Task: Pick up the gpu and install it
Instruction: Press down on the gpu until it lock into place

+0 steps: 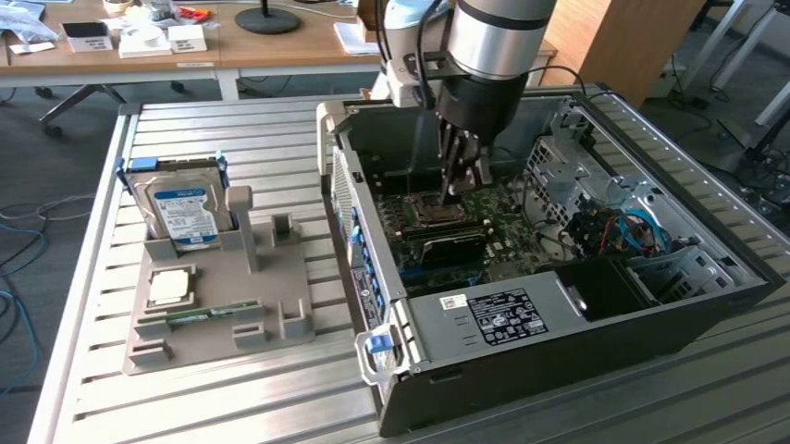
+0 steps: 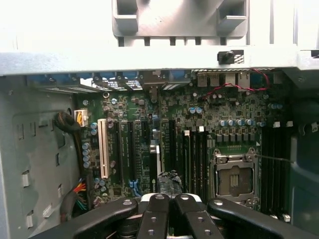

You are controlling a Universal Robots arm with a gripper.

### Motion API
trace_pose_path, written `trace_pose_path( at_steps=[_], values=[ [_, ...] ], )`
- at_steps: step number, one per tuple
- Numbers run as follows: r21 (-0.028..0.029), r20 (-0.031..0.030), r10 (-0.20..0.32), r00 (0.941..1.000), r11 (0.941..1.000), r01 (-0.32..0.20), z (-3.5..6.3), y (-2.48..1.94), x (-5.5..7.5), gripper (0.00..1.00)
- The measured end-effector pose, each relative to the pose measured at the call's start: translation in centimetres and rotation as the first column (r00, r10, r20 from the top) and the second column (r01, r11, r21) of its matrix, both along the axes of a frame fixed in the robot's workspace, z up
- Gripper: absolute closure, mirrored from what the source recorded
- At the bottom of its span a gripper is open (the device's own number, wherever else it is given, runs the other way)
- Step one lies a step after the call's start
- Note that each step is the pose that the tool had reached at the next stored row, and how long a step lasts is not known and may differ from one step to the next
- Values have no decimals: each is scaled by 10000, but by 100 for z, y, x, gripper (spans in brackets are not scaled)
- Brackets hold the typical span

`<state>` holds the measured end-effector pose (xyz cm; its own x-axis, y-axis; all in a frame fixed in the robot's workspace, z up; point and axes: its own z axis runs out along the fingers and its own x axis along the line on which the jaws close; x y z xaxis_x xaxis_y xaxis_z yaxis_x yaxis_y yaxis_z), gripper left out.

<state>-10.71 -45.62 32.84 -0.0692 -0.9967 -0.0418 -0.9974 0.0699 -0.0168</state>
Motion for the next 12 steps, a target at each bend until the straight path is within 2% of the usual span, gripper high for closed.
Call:
trace_pose_path(
  at_steps=[8, 12],
  values=[
    [-2, -1, -5, 10000, 10000, 5, -143, 17, 0, 89],
    [-2, -2, -6, 10000, 10000, 6, -151, 17, -1, 89]
  ],
)
